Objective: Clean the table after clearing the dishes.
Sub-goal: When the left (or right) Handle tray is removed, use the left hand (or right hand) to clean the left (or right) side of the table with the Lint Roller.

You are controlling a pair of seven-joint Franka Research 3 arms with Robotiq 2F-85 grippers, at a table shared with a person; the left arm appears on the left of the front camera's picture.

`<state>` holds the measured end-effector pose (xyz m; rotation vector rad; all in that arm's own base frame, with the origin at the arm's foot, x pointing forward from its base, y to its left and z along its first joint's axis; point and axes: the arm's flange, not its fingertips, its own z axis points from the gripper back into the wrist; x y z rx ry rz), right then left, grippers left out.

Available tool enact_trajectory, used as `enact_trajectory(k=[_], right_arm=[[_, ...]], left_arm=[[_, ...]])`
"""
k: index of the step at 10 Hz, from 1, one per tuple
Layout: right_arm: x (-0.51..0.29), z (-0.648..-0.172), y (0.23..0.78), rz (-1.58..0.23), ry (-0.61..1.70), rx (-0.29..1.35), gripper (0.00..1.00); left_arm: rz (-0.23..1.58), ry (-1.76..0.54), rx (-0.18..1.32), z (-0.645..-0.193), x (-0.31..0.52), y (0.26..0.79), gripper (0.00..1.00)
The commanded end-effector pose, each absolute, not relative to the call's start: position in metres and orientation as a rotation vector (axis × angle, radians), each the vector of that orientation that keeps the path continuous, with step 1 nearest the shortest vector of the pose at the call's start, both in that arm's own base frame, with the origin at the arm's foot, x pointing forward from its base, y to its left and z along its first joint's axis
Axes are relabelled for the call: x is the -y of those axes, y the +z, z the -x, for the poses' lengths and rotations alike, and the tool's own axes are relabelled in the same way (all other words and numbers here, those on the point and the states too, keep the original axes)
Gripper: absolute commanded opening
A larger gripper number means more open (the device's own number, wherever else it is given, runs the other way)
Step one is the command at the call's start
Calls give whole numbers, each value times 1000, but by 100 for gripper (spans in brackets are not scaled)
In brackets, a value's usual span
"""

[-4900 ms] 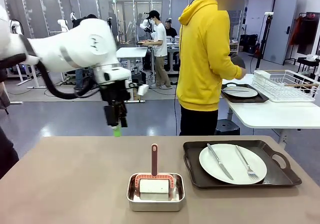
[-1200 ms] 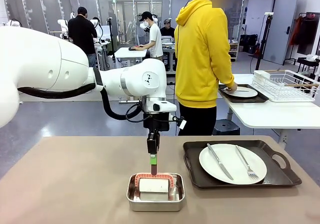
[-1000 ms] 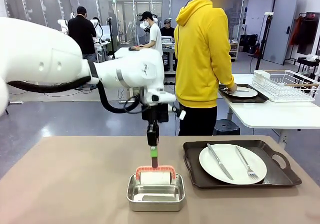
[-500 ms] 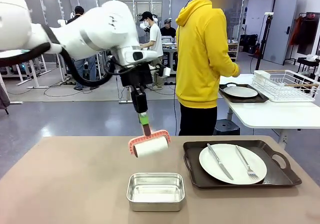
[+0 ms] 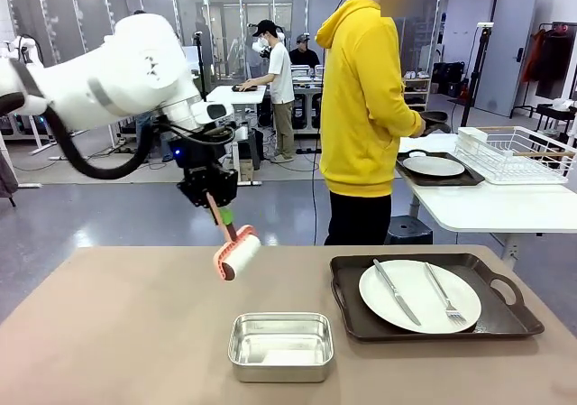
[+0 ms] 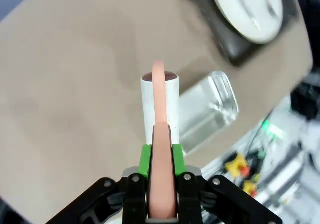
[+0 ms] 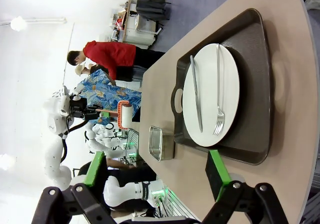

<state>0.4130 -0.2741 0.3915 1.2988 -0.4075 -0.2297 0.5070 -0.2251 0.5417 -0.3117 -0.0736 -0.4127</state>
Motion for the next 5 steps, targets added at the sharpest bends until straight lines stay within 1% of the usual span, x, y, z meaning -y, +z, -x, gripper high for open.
enact_trajectory(k=[1,2,4,5], right_arm=[[273,-412,395,-1304,-222,411,100],[273,-412,395,-1304,-222,411,100],[273,-412,395,-1304,-222,411,100],[273,-412,395,-1304,-222,411,100]], left_arm=[[309,-218,94,-488,213,529,0],[232,-156,111,-487,206,530,0],[259,-272,73,-491,212,530,0],[187,-367,65,-489,220,533,0]])
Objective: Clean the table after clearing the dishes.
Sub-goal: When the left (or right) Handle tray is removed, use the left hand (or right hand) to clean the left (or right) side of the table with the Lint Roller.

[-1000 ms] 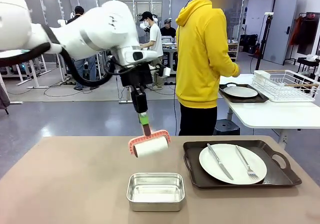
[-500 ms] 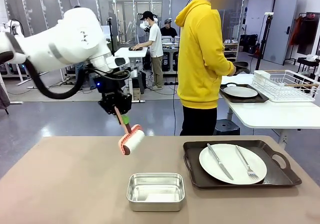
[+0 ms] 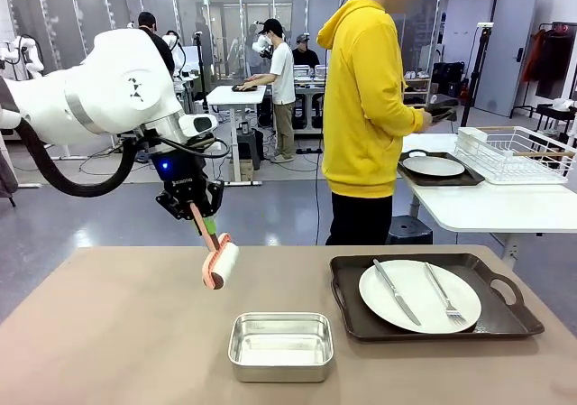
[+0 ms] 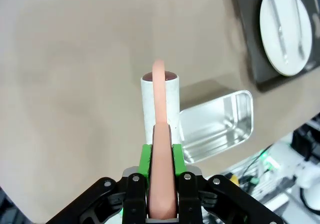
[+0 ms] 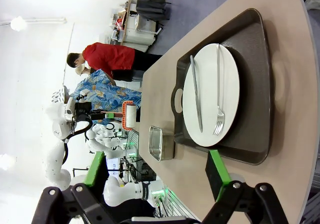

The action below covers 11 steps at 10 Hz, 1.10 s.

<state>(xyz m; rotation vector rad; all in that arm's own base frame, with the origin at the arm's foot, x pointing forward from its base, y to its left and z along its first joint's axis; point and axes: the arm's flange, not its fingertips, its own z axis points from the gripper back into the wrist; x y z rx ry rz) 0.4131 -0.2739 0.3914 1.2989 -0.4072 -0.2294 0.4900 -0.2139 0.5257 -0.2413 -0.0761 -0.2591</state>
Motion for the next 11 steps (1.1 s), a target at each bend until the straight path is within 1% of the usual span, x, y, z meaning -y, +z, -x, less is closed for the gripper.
enact_trajectory(k=[1,7,8,9,11], right_arm=[[273,-412,395,-1304,-222,411,100],[273,-412,395,-1304,-222,411,100],[273,-412,395,-1304,-222,411,100],[273,-412,395,-1304,-222,411,100],[273,-412,395,-1304,-222,411,100]], left_arm=[[268,-201,84,-494,205,527,0],[268,-201,84,-494,205,527,0],[251,-222,74,-495,203,525,21],[323,-142,66,-509,188,523,21],[444,-89,76,-520,147,501,21]])
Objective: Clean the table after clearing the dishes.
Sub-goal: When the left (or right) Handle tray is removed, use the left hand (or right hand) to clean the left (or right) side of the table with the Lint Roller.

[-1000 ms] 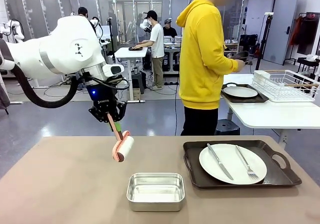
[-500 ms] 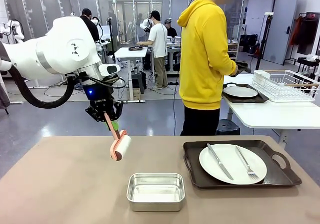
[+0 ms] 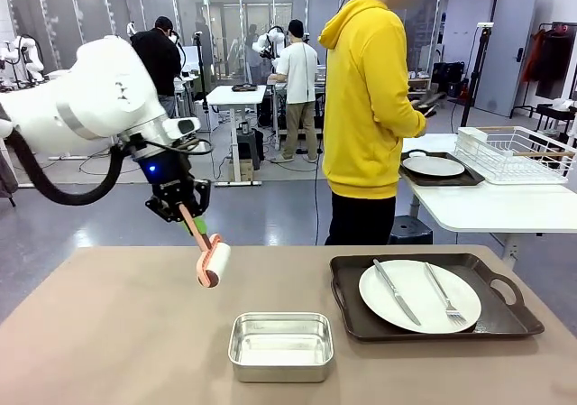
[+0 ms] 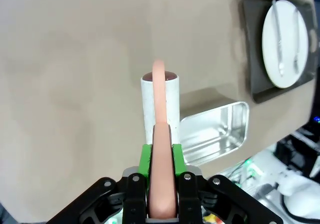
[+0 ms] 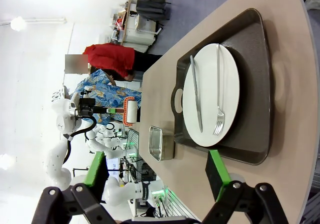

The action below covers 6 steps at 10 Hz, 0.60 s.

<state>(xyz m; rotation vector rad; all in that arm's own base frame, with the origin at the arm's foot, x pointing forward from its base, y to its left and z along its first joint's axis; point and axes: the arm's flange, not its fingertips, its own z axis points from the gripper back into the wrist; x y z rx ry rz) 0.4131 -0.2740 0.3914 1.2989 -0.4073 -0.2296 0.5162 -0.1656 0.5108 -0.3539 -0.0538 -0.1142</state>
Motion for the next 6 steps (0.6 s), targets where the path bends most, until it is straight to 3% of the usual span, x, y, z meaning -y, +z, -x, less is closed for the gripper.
enact_trajectory(k=[1,6], right_arm=[[273,-412,395,-1304,-222,411,100],[273,-412,395,-1304,-222,411,100]], left_arm=[[510,-75,65,-521,131,485,21],[801,-32,62,-528,77,420,21]])
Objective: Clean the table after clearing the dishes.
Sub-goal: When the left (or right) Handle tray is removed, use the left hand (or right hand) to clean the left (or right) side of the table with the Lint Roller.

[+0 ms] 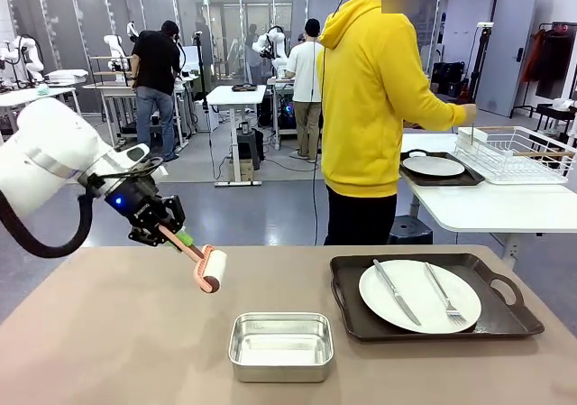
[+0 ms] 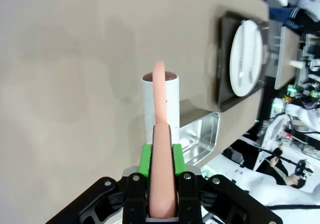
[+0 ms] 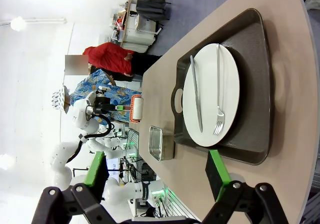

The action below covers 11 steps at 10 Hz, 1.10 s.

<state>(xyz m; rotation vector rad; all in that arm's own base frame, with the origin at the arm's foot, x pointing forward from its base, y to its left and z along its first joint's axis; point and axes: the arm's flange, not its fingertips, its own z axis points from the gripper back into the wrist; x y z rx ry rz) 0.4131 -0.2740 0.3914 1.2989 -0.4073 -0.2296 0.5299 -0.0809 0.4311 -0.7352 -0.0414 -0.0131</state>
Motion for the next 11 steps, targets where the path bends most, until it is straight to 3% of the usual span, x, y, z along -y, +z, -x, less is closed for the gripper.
enact_trajectory(k=[1,11], right_arm=[[273,-412,395,-1304,-222,411,100],[273,-412,395,-1304,-222,411,100]], left_arm=[[839,-45,77,-532,72,410,21],[930,-64,146,-550,45,332,21]])
